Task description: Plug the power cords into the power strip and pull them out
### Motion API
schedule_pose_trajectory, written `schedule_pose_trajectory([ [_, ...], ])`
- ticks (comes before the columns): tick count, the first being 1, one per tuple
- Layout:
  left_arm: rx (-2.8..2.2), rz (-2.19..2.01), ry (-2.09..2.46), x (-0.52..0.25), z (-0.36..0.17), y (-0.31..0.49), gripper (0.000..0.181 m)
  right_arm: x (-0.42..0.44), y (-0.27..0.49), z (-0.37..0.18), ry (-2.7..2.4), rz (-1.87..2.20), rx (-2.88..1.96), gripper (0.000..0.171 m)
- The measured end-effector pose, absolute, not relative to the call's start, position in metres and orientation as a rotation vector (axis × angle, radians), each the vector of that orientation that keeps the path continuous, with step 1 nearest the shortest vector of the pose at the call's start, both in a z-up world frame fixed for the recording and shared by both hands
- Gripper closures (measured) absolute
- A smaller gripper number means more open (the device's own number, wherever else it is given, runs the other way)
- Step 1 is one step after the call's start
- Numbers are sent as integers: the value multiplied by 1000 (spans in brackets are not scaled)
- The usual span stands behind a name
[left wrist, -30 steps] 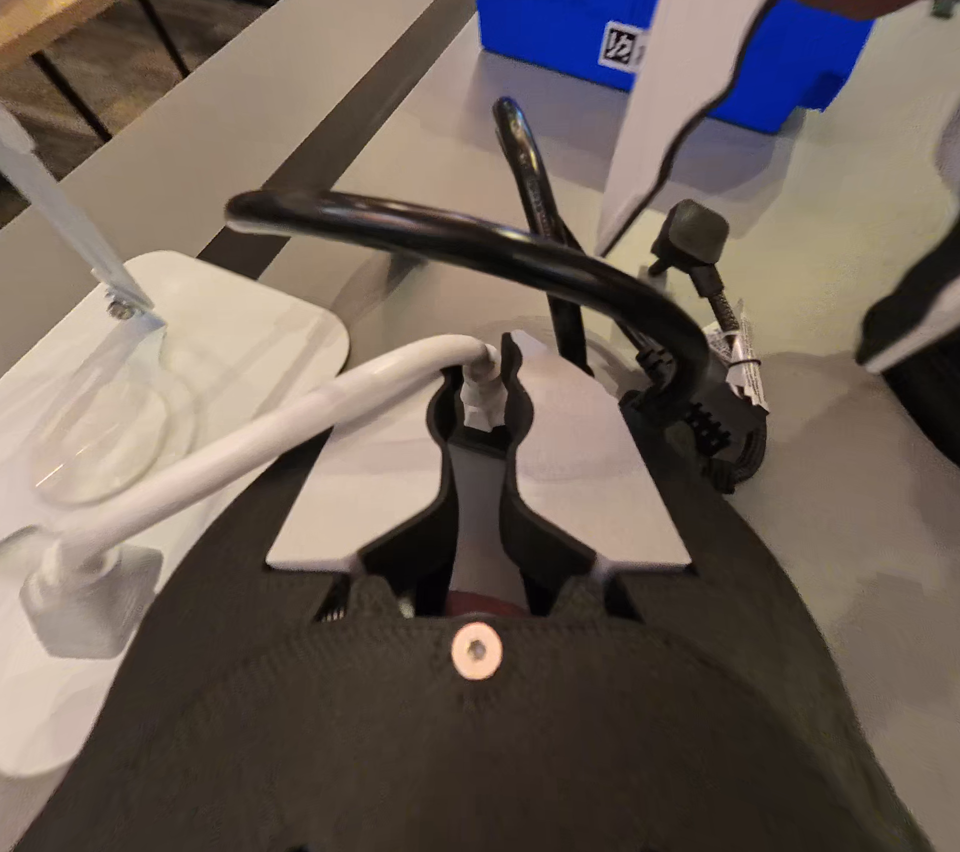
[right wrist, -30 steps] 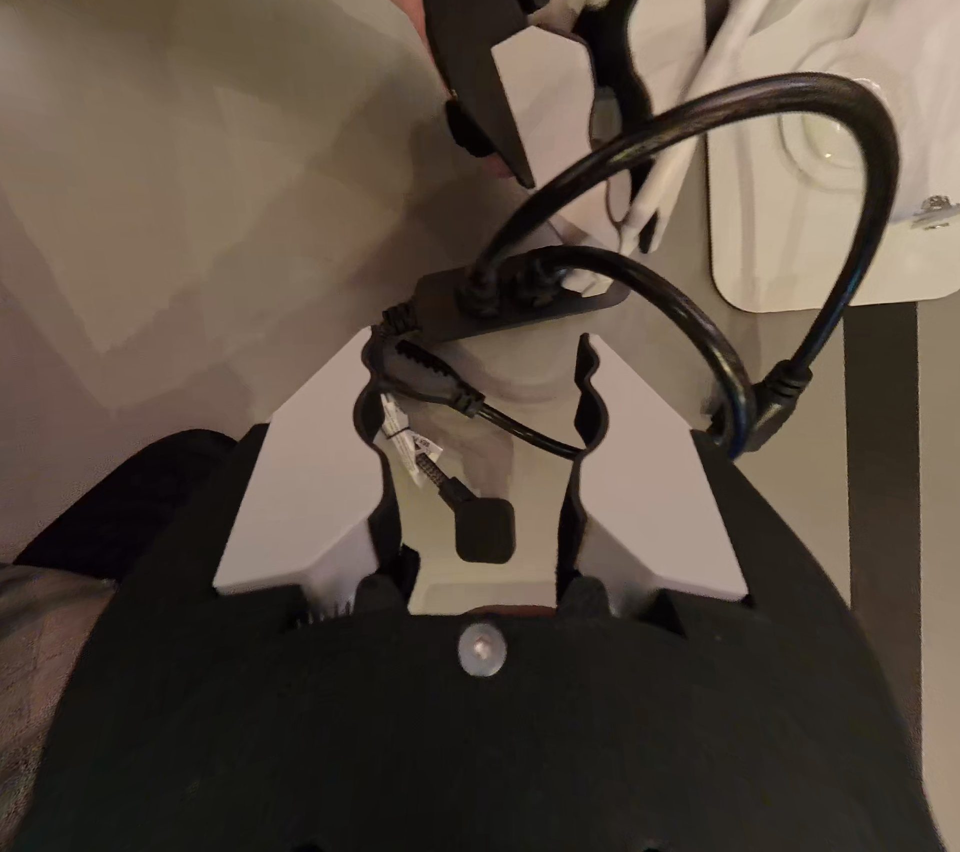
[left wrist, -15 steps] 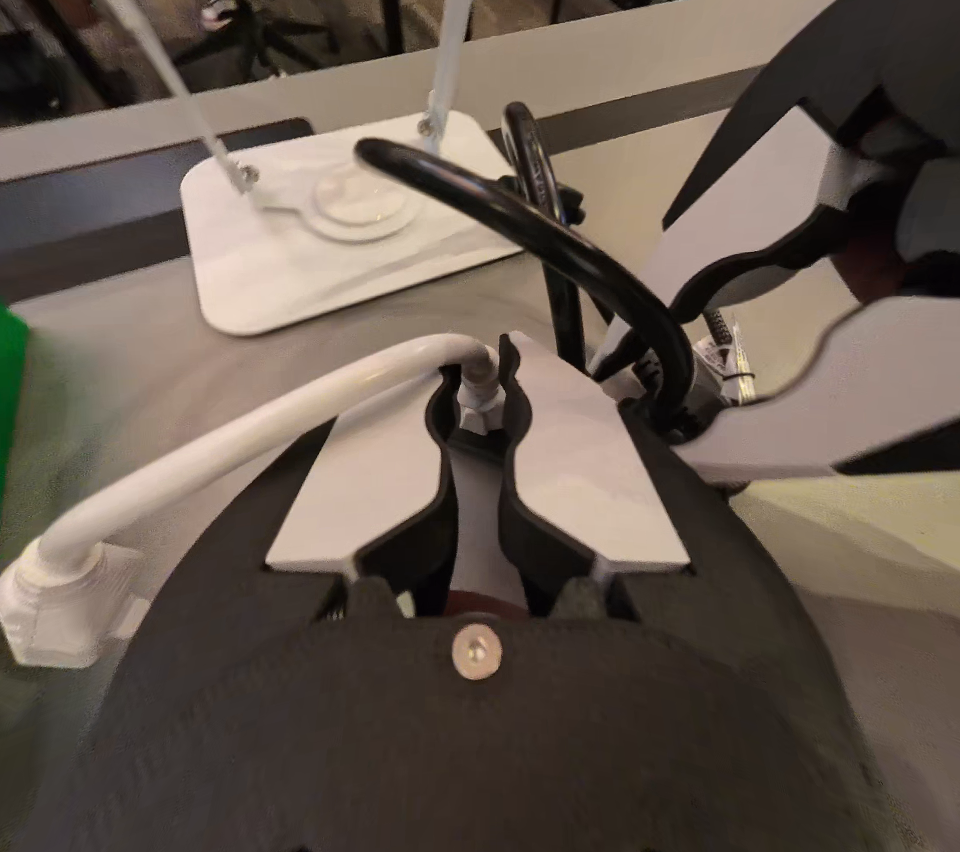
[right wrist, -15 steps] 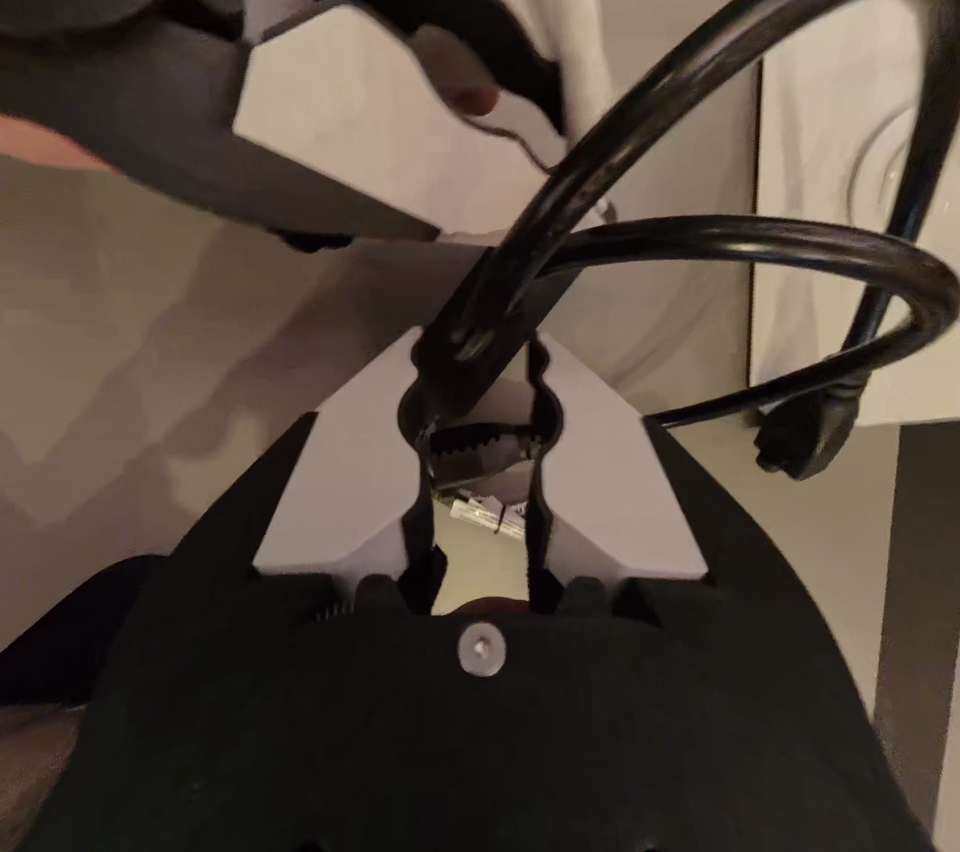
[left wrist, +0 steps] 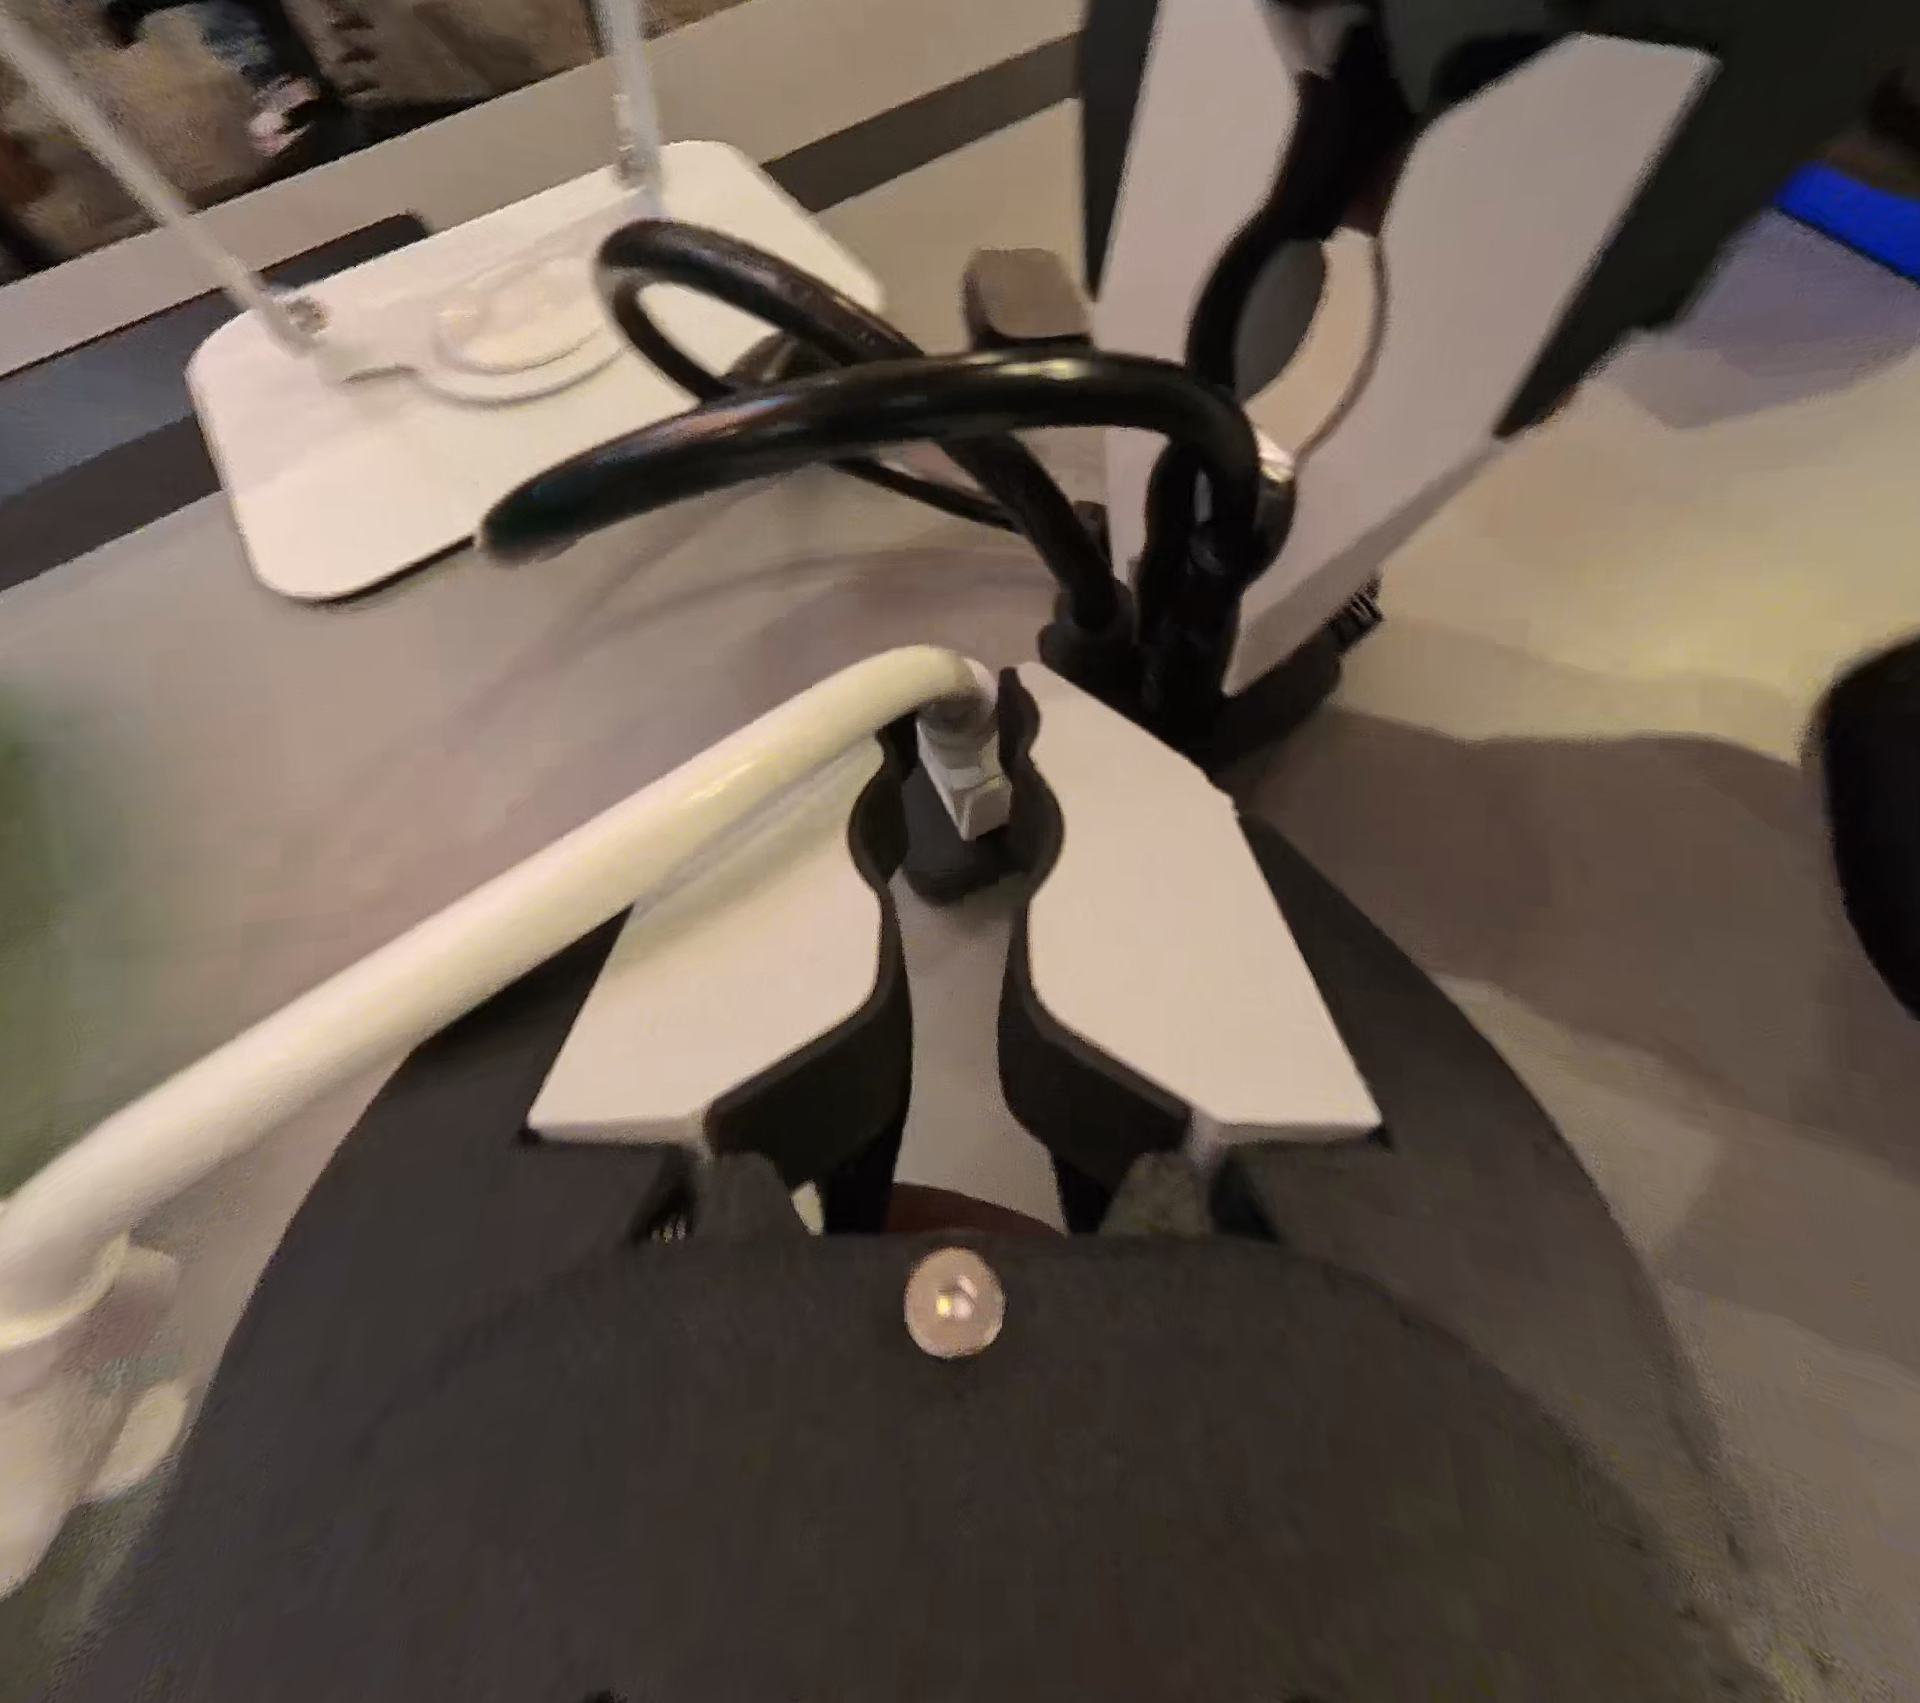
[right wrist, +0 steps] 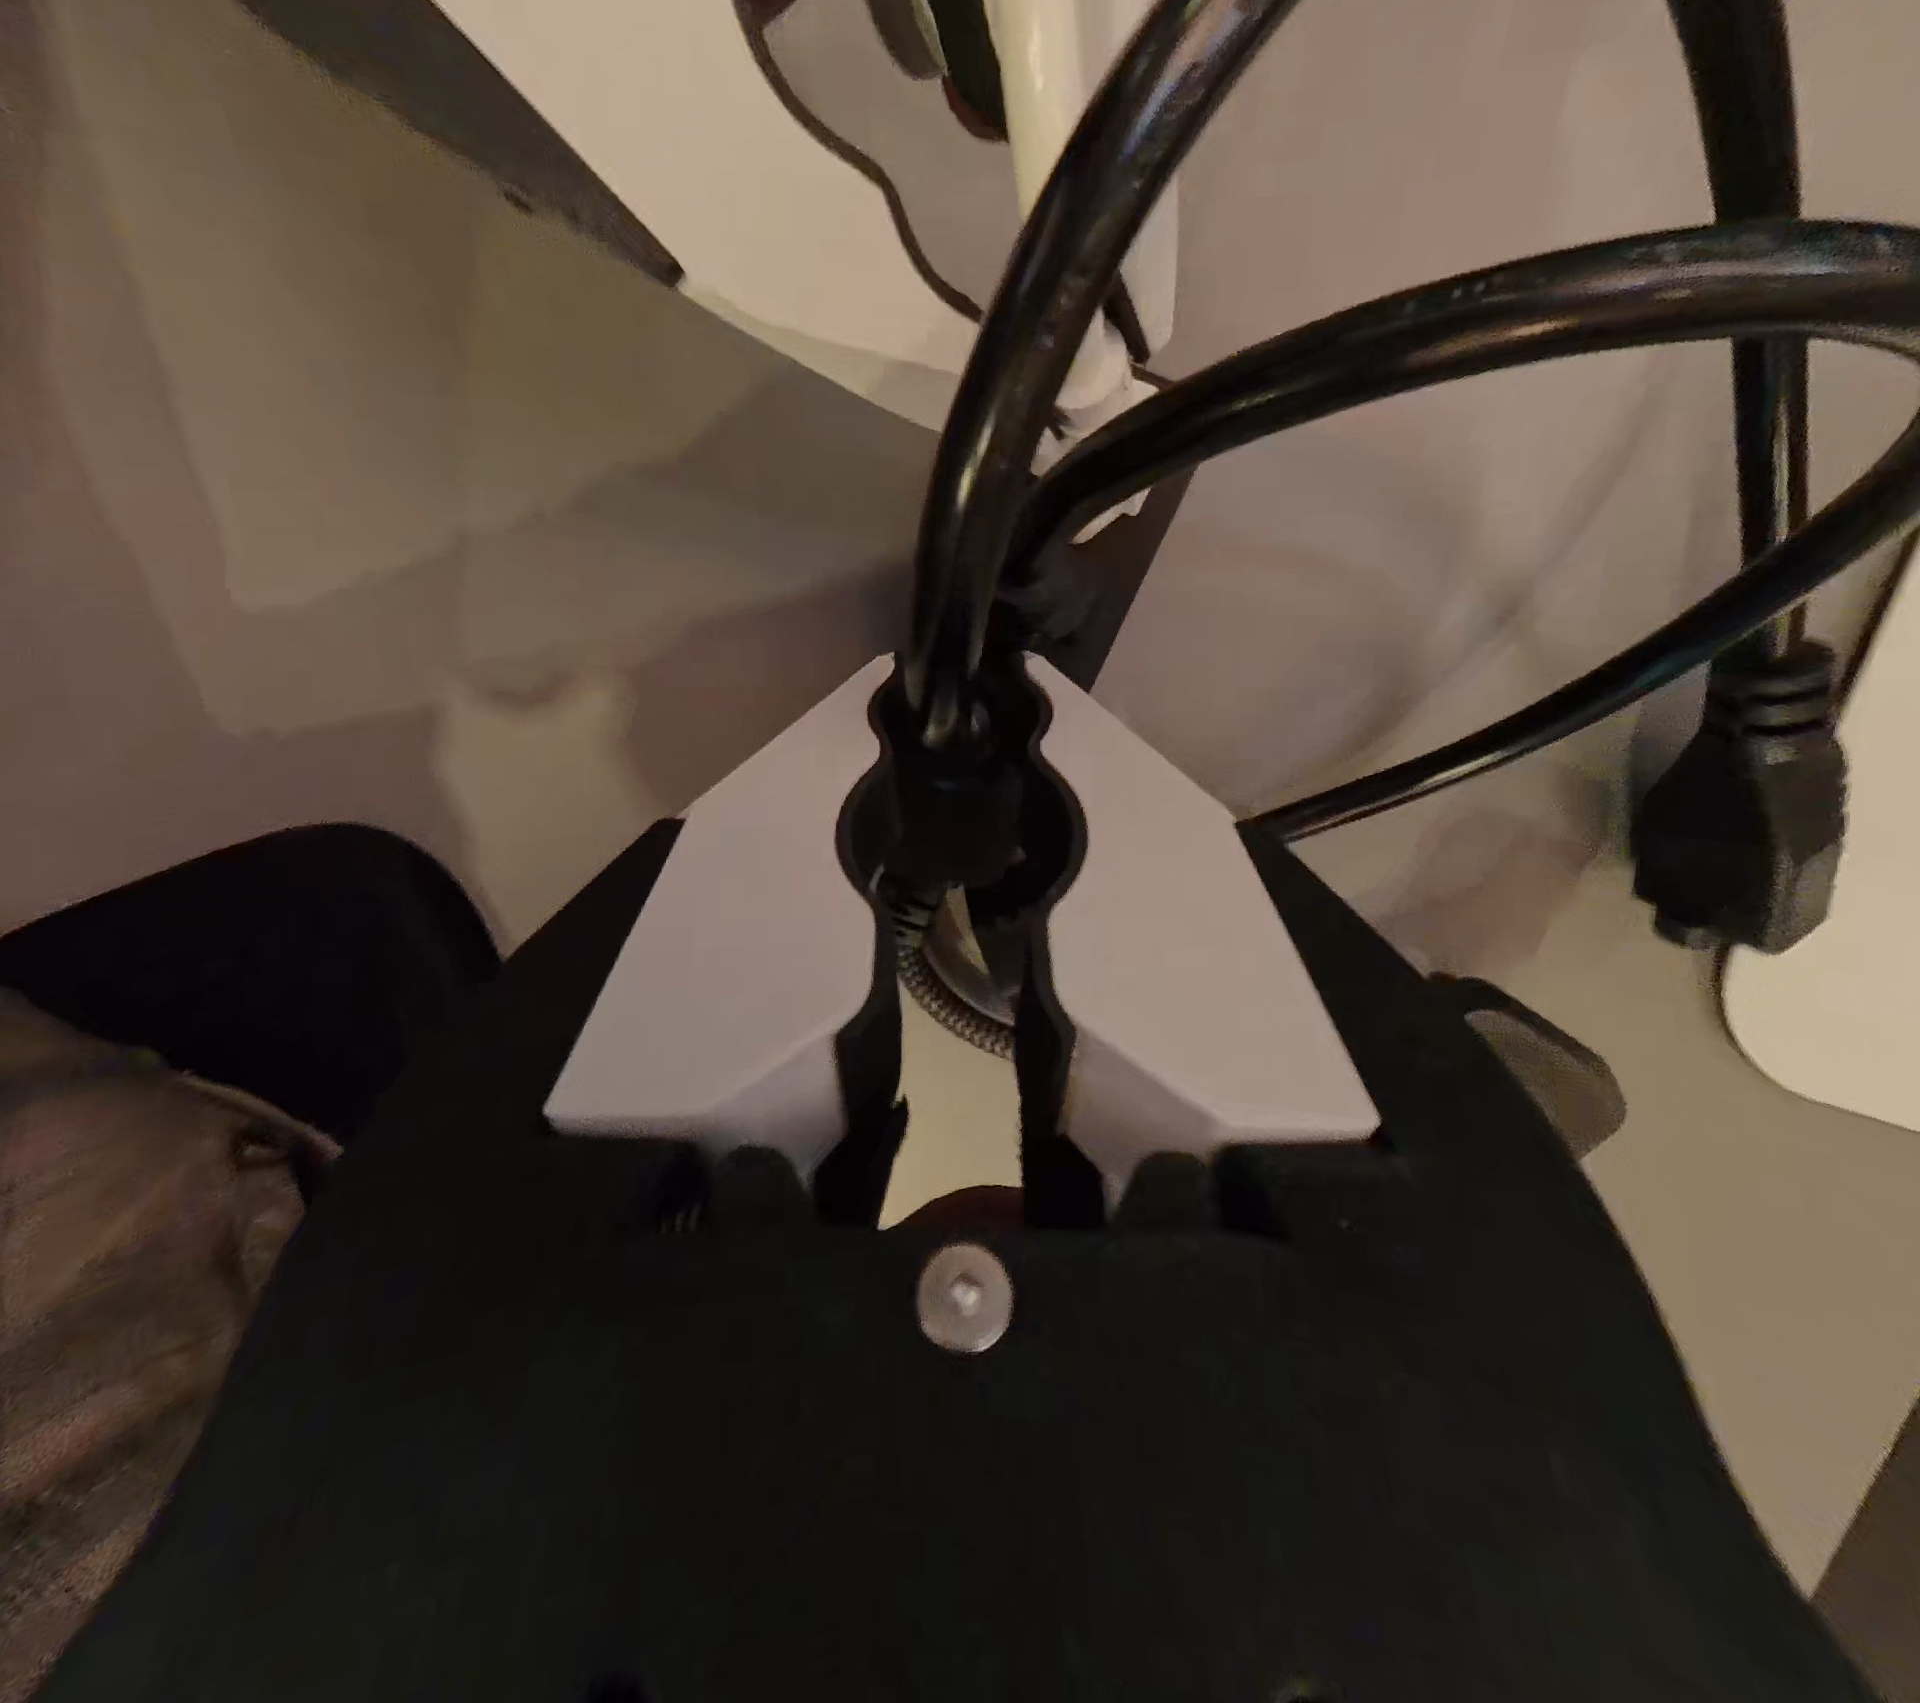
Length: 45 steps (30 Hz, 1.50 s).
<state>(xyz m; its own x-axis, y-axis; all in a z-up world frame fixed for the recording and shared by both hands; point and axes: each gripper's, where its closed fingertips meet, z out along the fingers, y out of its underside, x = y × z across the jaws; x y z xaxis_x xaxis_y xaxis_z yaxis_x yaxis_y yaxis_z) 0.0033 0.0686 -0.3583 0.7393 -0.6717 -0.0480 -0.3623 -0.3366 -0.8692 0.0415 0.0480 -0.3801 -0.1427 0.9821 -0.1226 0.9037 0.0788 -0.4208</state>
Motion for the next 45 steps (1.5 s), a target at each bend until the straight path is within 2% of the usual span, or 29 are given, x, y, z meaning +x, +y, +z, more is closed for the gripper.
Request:
schedule_pose_trajectory([
  [3, -1912, -463, 1018, 0, -366, 55, 170, 45, 51, -380, -2133, 585, -1932, 157],
  [5, -1898, -443, 1160, -7, -374, 51, 163, 46, 54, -380, -2115, 579, -1942, 157],
  [7, -1877, -292, 1343, -17, -388, 56, 140, 46, 53, -380, -2121, 582, -1936, 157],
  [15, -1712, -473, 1607, 19, -410, 81, 110, 46, 53, -380, -2119, 607, -1922, 157],
  [21, -1597, -656, 1710, 40, -405, 81, 122, 49, 52, -380, -2121, 646, -1908, 158],
  [27, -1627, -586, 1640, 41, -405, 84, 123, 53, 58, -380, -2083, 623, -1957, 157],
  [28, -1641, -559, 1612, 41, -405, 84, 124, 55, 60, -380, -2072, 594, -1979, 155],
  [30, -1716, -506, 1522, 39, -405, 86, 126, 62, 69, -381, -2040, 472, -2047, 139],
  [34, -1864, -348, 1283, 31, -404, 90, 126, 75, 77, -380, -2004, 386, -2089, 133],
  [37, -1928, -289, 1200, 30, -404, 88, 129, 68, 77, -381, -2015, 418, -2031, 135],
  [41, -1978, -267, 1151, 29, -405, 88, 128, 62, 82, -396, -2058, 405, -2007, 148],
  [45, -1933, -264, 1236, 28, -406, 88, 128, 60, 84, -396, -2044, 479, -1969, 149],
])
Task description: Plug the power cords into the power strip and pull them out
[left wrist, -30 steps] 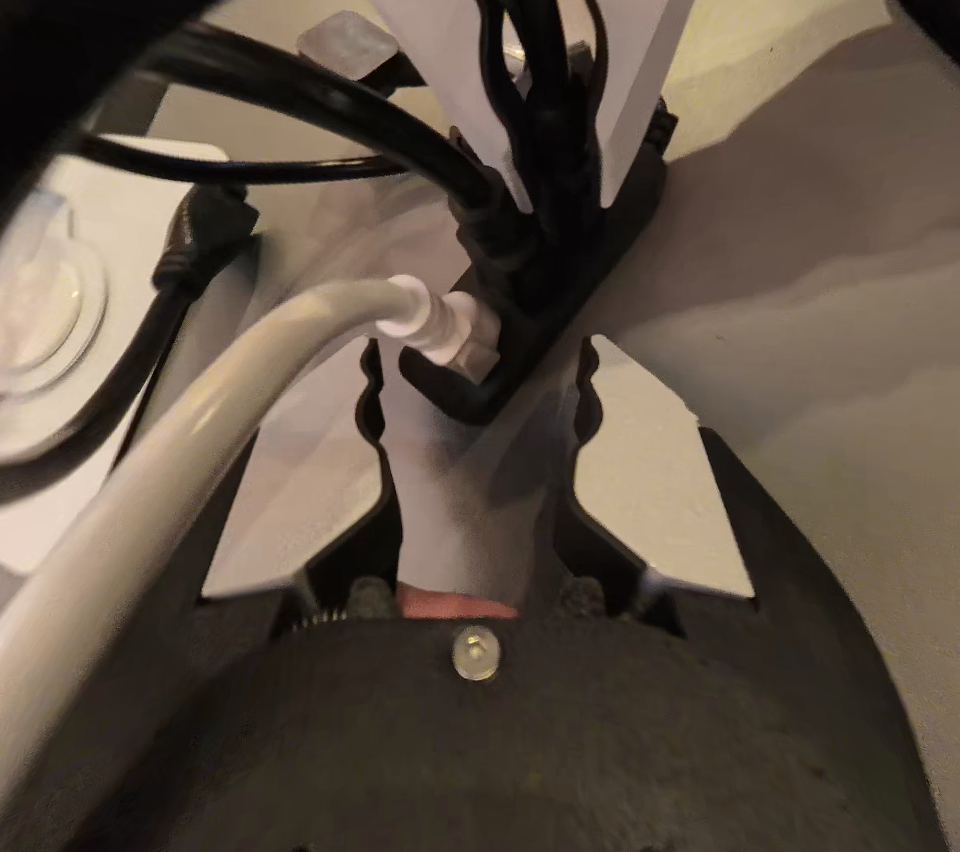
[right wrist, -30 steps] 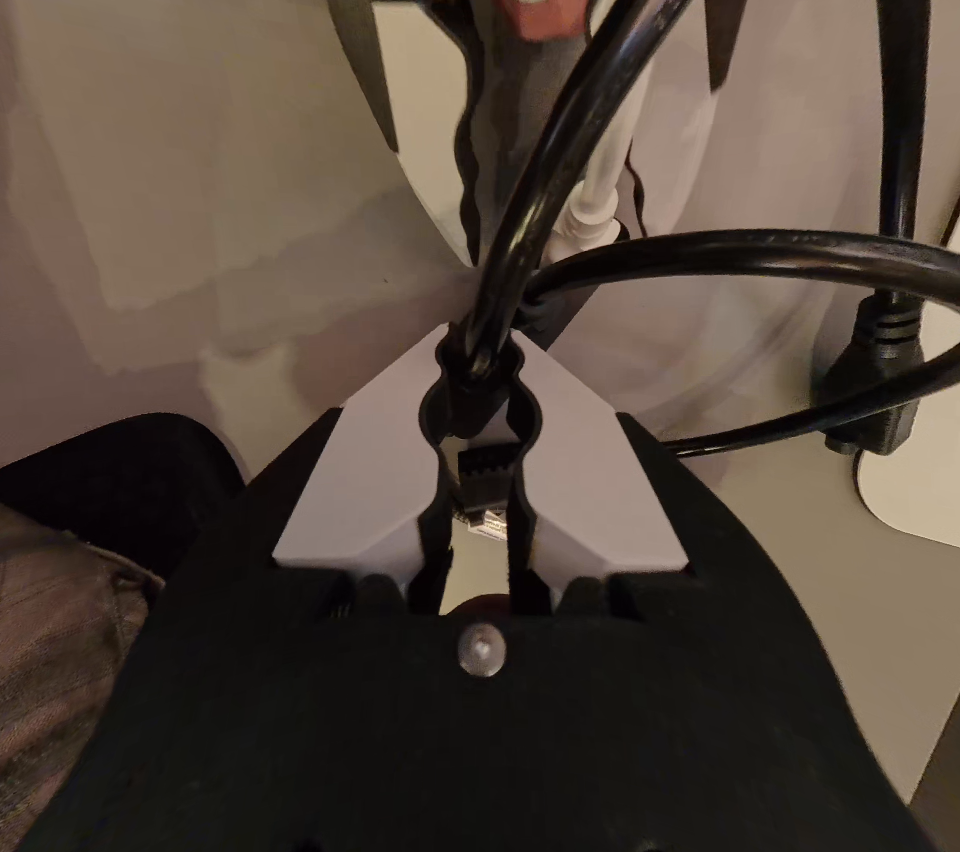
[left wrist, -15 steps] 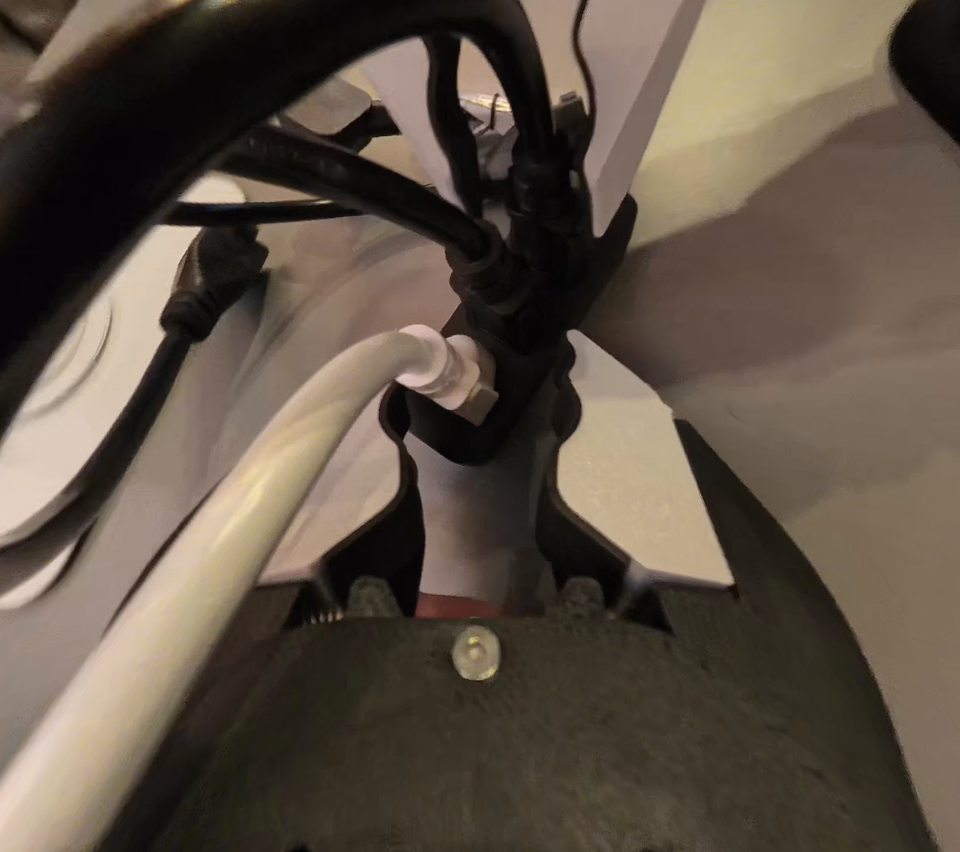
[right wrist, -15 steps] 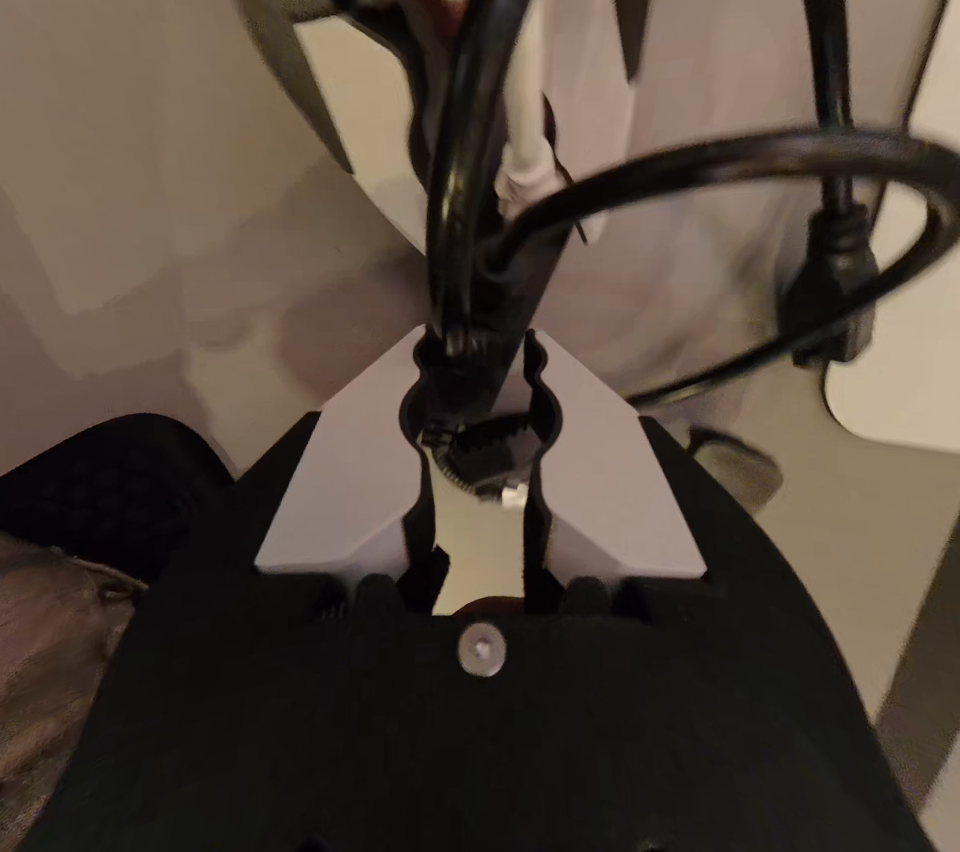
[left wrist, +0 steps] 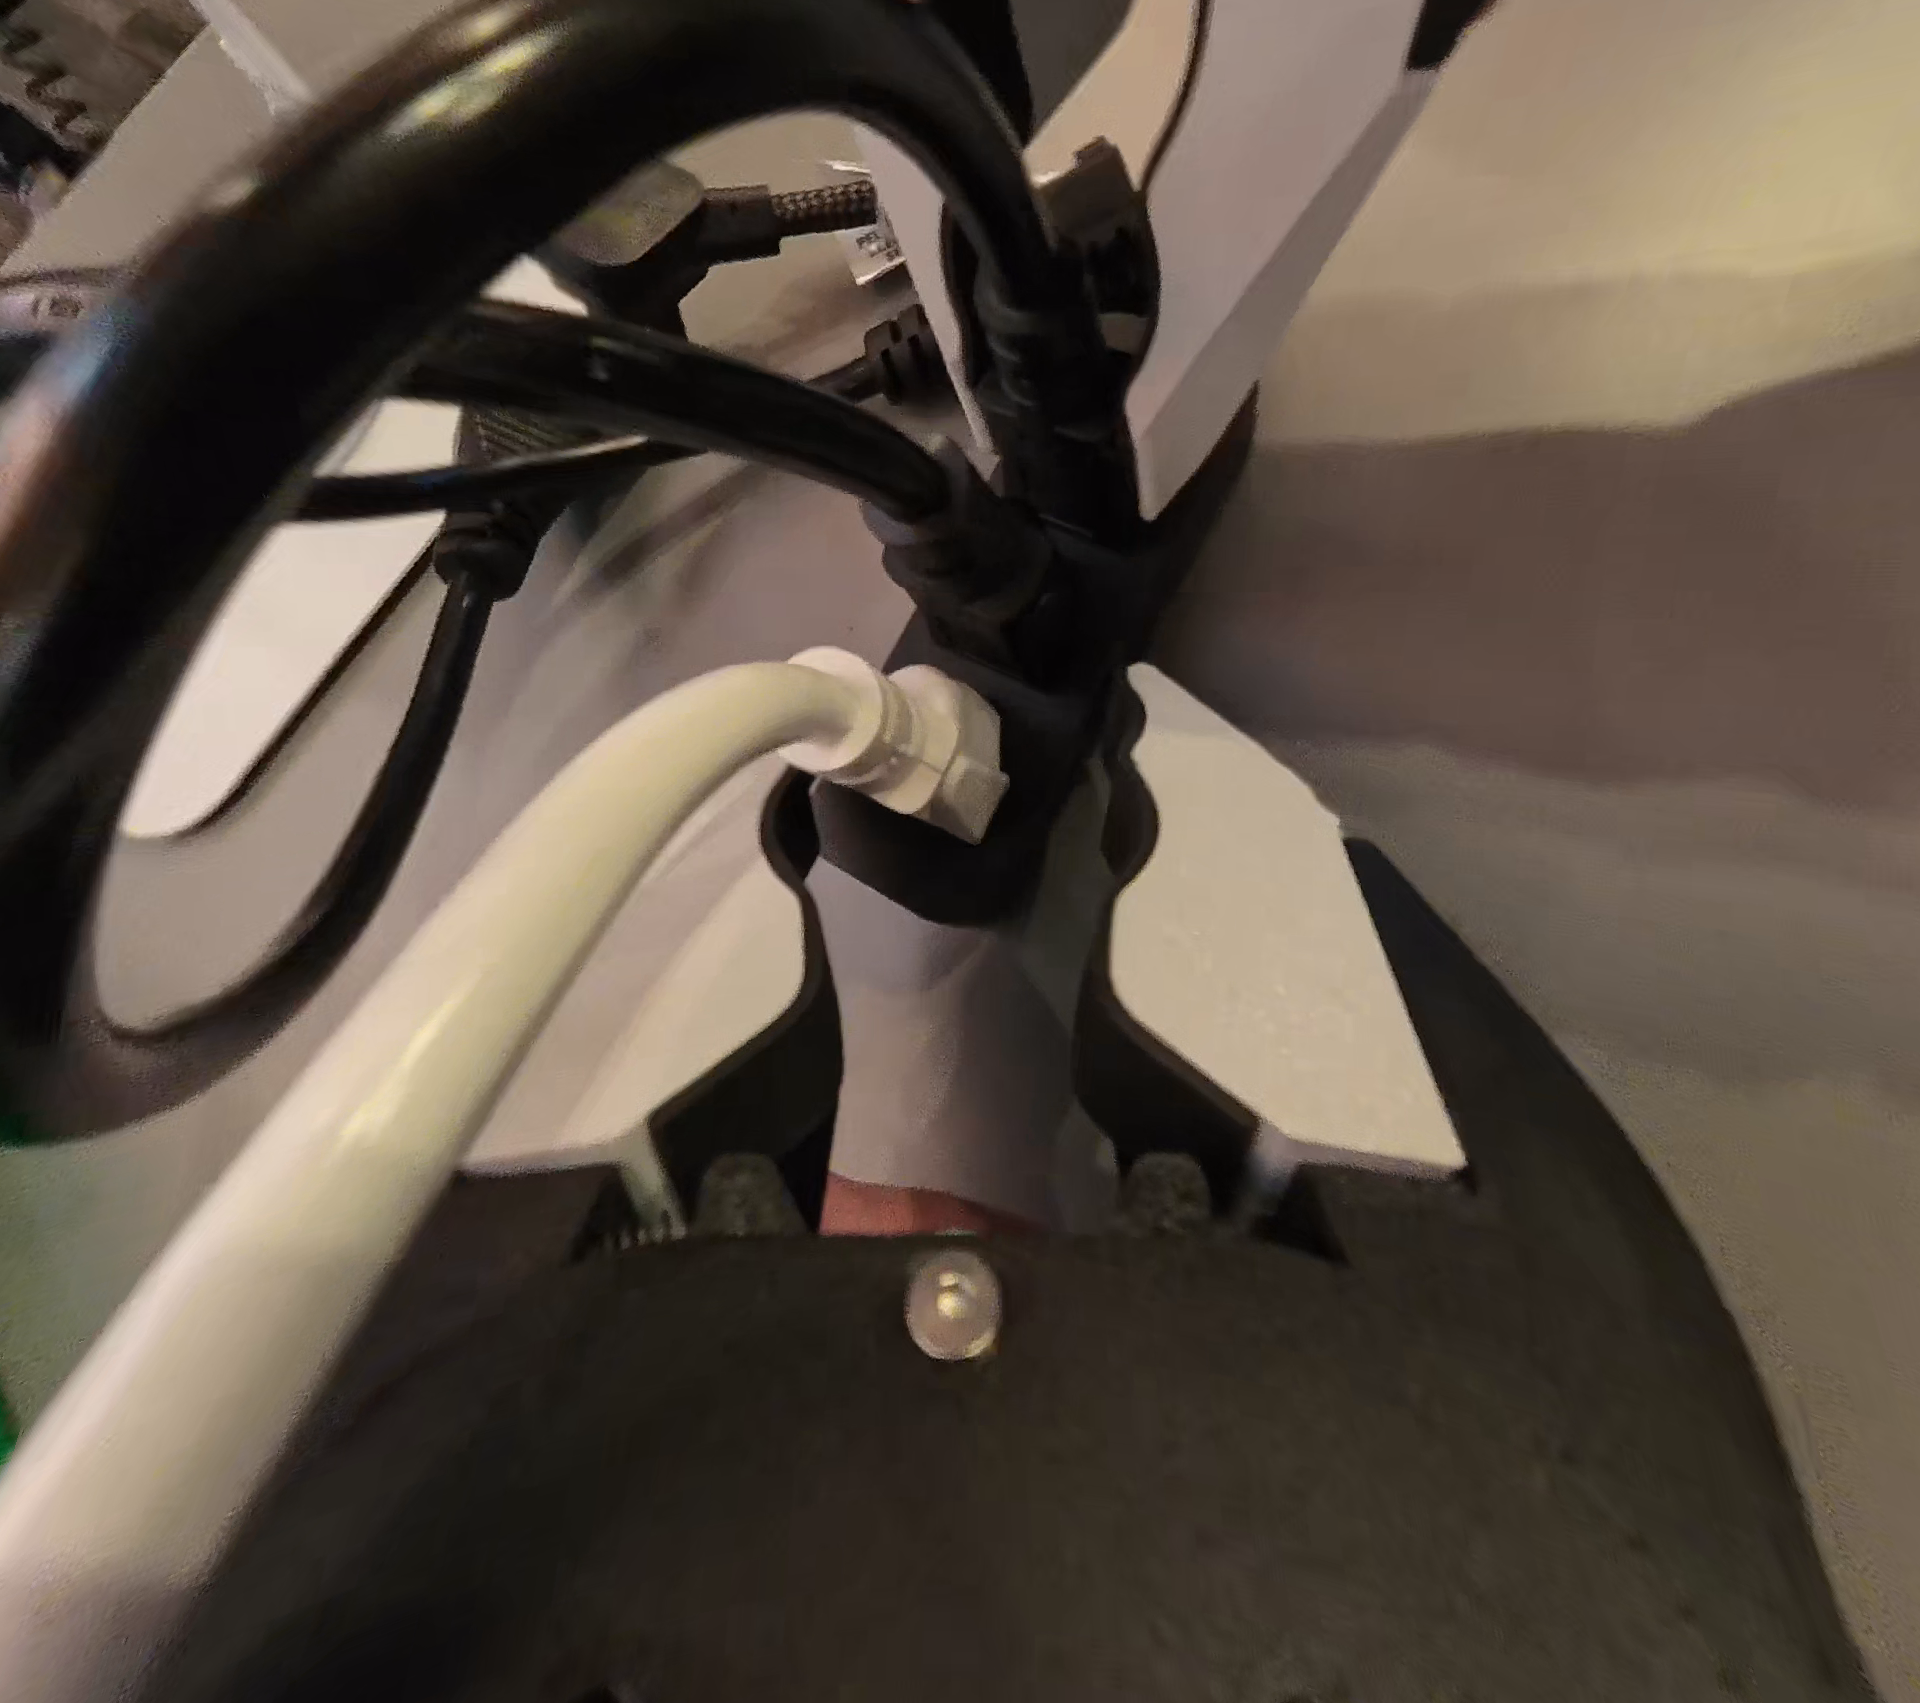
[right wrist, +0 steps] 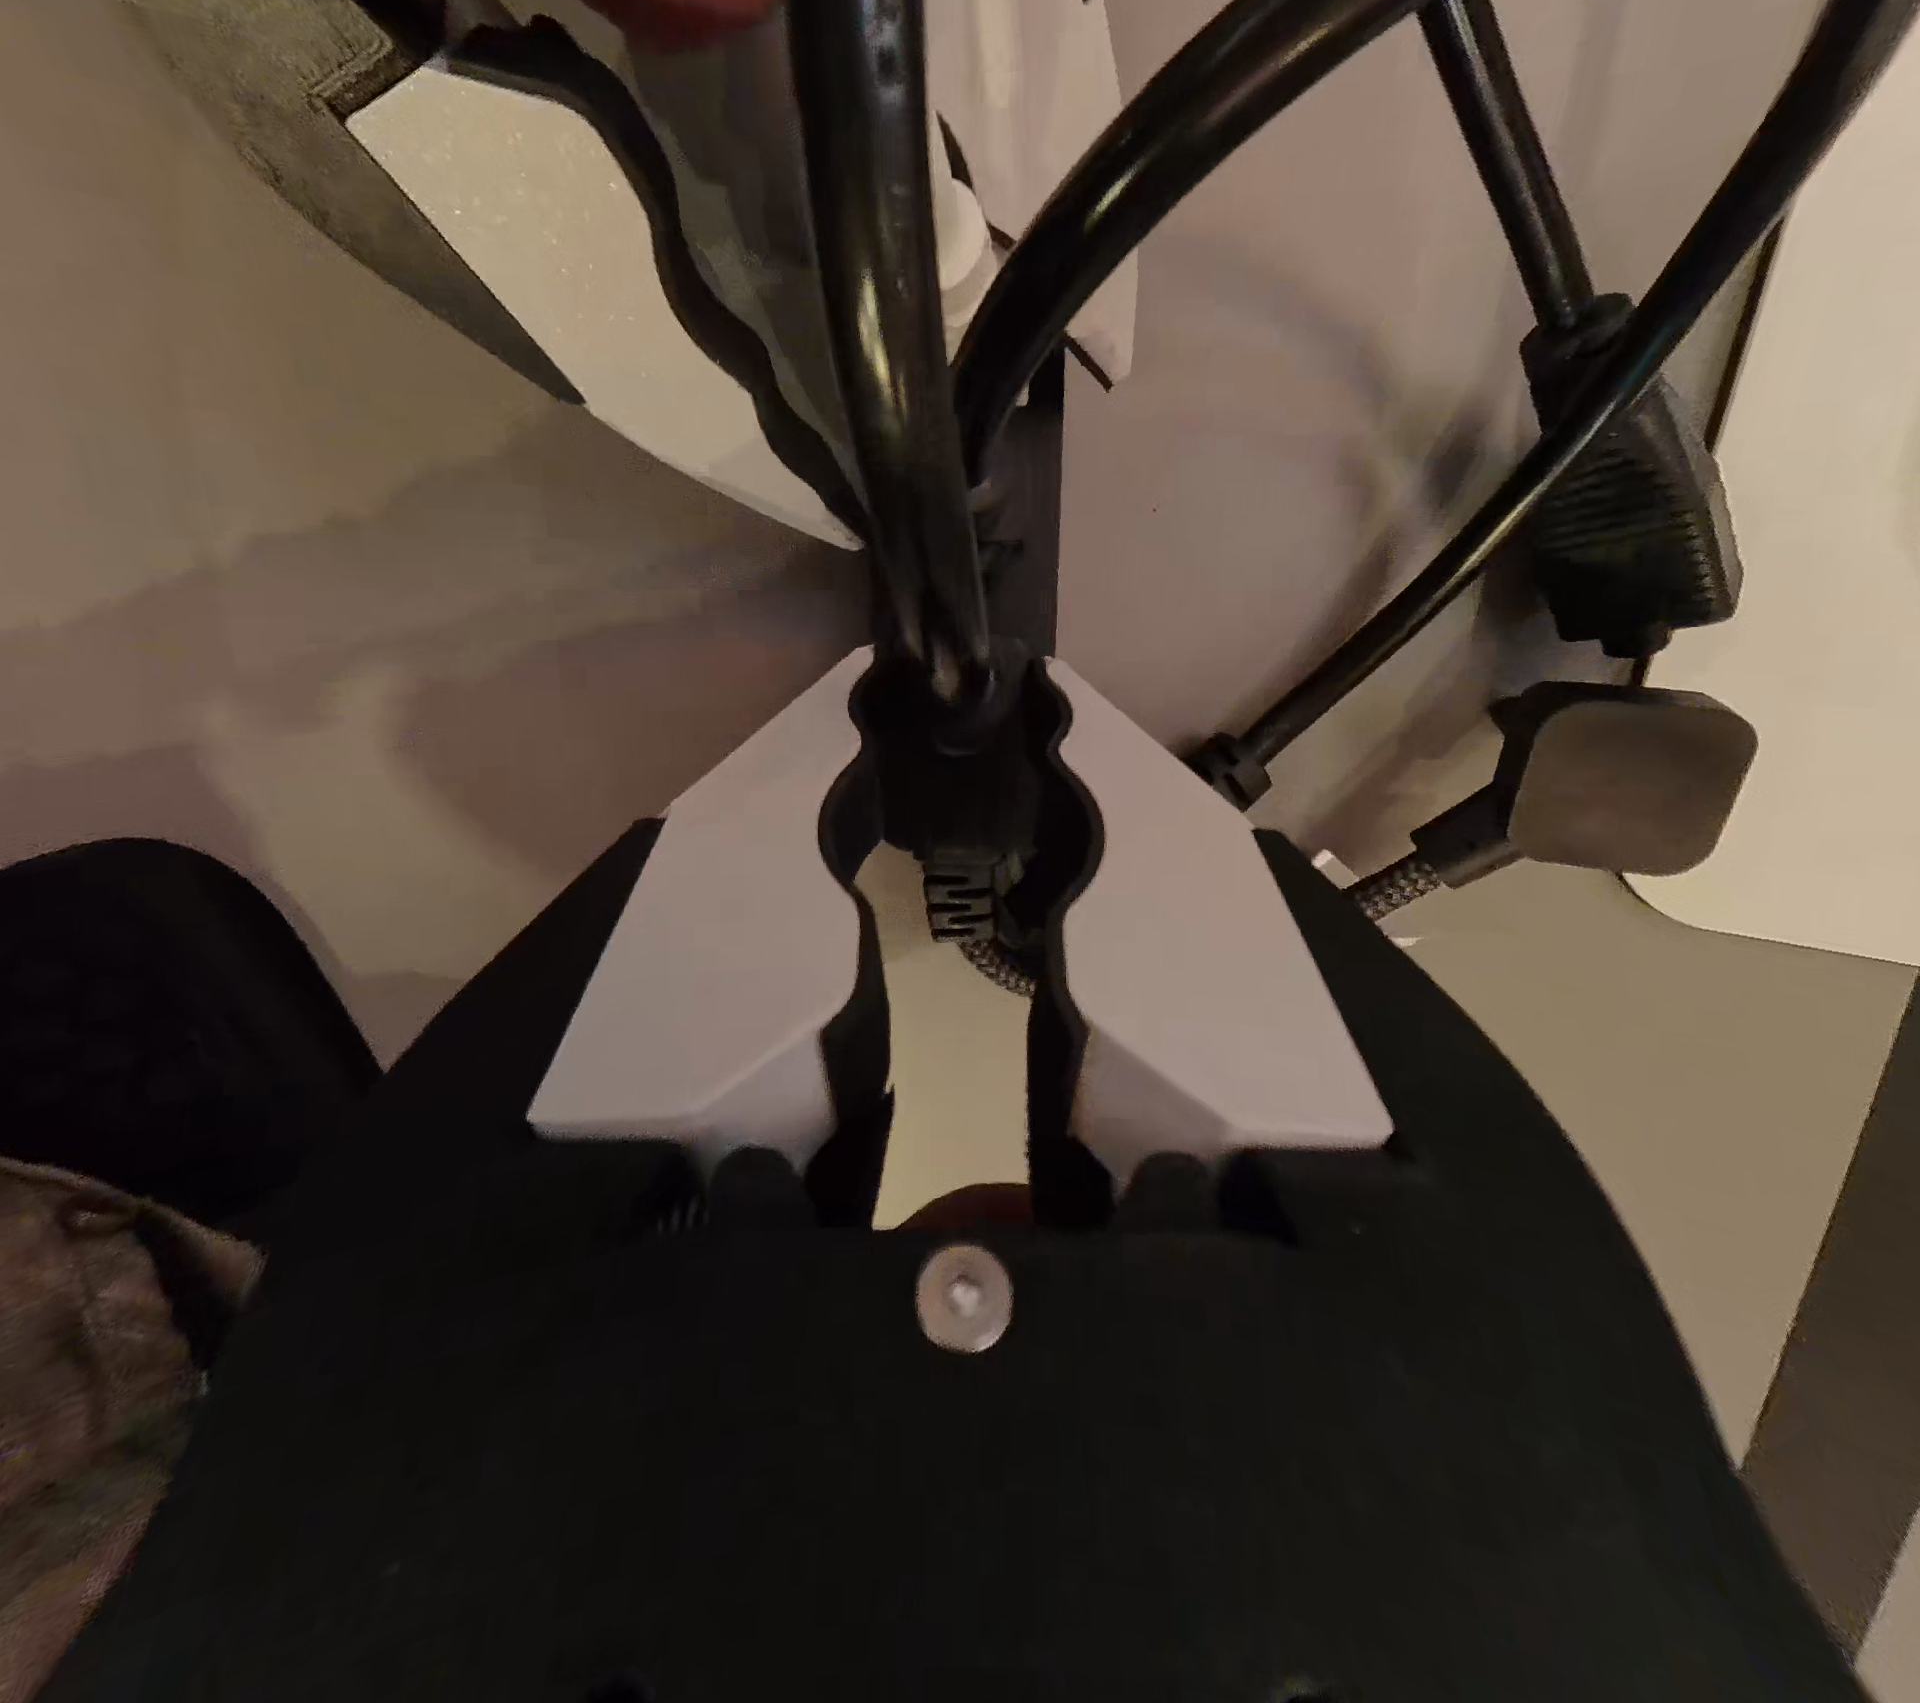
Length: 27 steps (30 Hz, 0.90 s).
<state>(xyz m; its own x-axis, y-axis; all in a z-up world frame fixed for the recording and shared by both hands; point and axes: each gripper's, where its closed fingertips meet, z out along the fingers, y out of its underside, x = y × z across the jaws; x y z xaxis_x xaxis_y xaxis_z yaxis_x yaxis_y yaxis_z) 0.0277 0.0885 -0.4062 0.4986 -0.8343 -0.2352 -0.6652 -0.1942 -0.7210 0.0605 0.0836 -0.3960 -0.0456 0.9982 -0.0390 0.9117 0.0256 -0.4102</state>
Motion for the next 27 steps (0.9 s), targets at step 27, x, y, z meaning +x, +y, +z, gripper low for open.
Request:
schedule_pose_trajectory([
  [27, -1669, -837, 1679, 37, -401, 93, 120, 52, 83, -395, -2040, 525, -1910, 150],
])
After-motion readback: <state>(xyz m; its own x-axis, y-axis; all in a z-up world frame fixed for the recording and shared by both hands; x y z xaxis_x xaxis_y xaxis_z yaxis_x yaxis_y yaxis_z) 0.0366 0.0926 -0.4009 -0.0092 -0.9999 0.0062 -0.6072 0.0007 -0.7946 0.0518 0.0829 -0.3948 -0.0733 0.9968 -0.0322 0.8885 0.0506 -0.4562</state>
